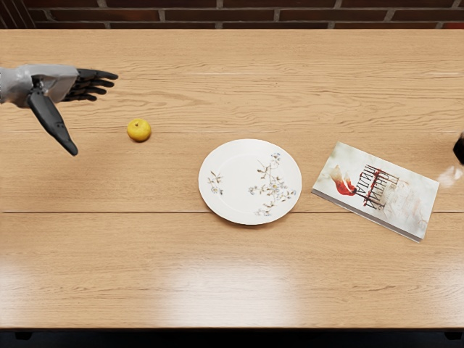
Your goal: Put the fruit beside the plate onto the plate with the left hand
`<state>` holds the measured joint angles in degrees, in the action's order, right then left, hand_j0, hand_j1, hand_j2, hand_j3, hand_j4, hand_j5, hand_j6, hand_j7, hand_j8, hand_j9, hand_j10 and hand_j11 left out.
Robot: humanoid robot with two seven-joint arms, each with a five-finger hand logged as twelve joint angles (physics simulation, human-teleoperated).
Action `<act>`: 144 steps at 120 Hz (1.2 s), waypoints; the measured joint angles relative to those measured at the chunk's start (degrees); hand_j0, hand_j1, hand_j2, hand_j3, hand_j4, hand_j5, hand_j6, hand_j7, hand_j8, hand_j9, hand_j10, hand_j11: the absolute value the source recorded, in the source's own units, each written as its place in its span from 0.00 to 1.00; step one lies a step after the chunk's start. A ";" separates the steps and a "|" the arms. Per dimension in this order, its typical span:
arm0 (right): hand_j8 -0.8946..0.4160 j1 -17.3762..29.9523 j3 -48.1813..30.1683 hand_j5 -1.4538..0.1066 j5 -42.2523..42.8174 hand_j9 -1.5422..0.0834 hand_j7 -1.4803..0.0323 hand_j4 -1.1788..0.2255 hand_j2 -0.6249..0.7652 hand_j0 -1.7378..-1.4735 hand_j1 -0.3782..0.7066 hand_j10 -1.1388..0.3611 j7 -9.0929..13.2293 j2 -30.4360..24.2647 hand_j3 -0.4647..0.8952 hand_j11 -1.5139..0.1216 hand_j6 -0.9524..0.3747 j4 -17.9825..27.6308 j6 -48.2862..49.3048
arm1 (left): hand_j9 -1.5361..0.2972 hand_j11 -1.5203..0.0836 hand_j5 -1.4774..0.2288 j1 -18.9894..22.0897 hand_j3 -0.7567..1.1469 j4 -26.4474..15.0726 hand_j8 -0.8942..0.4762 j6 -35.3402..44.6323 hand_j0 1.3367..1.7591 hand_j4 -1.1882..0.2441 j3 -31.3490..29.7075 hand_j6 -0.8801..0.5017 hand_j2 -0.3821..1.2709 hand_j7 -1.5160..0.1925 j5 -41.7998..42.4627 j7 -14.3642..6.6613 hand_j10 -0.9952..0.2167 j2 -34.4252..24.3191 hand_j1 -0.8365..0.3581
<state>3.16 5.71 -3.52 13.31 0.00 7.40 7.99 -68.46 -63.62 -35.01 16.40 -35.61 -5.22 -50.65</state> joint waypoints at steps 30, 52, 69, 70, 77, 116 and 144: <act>0.68 -0.86 0.06 0.93 0.07 0.95 0.98 0.84 0.45 0.30 0.03 0.76 -0.01 0.00 0.34 0.93 0.72 -0.09 -0.08 | 0.83 0.93 0.85 -0.85 0.40 1.80 0.64 -0.01 0.76 0.81 0.18 0.62 0.23 0.87 -0.76 -11.01 0.80 8.59 0.98; 0.68 -0.95 0.20 0.93 0.08 0.95 0.98 0.84 0.45 0.30 0.03 0.76 -0.03 0.00 0.34 0.93 0.72 -0.10 -0.08 | 0.83 0.93 0.85 -7.00 0.40 2.97 0.64 7.94 0.76 0.81 -0.01 0.62 0.23 0.87 -11.44 -25.76 0.80 16.39 0.98; 0.68 -0.96 0.27 0.93 0.09 0.95 0.98 0.84 0.45 0.30 0.03 0.76 -0.03 0.00 0.34 0.93 0.72 -0.11 -0.08 | 0.83 0.93 0.85 -6.85 0.40 4.29 0.64 15.94 0.76 0.81 -1.80 0.62 0.23 0.87 -20.69 -28.75 0.80 23.57 0.98; 0.68 -0.96 0.27 0.93 0.09 0.95 0.98 0.84 0.45 0.30 0.03 0.76 -0.03 0.00 0.34 0.93 0.72 -0.11 -0.08 | 0.83 0.93 0.85 -6.98 0.40 4.45 0.64 16.50 0.76 0.82 -2.32 0.62 0.23 0.87 -21.31 -28.83 0.80 24.25 0.98; 0.68 -0.96 0.31 0.93 0.09 0.95 0.98 0.84 0.45 0.30 0.03 0.76 -0.03 0.00 0.34 0.93 0.72 -0.11 -0.08 | 0.83 0.93 0.85 -8.39 0.40 6.59 0.64 19.51 0.76 0.81 -6.39 0.62 0.23 0.87 -24.78 -29.24 0.80 29.09 0.98; 0.68 -0.92 0.27 0.93 0.09 0.95 0.98 0.84 0.45 0.30 0.03 0.76 -0.04 0.00 0.34 0.93 0.72 -0.11 -0.08 | 0.82 0.92 0.84 -7.85 0.40 21.28 0.63 23.90 0.76 0.81 -17.99 0.61 0.24 0.87 -29.39 -29.76 0.80 39.30 0.96; 0.68 -0.88 0.14 0.93 0.09 0.95 0.98 0.84 0.45 0.30 0.03 0.76 -0.04 0.00 0.34 0.93 0.72 -0.11 -0.08 | 0.76 0.85 0.78 -7.92 0.40 23.05 0.57 25.53 0.76 0.75 -18.92 0.55 0.25 0.80 -29.51 -29.76 0.72 42.65 0.88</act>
<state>2.28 5.86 -3.43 13.27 0.00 7.30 7.91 -76.38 -40.57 -9.48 -2.53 -65.12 -34.98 -8.00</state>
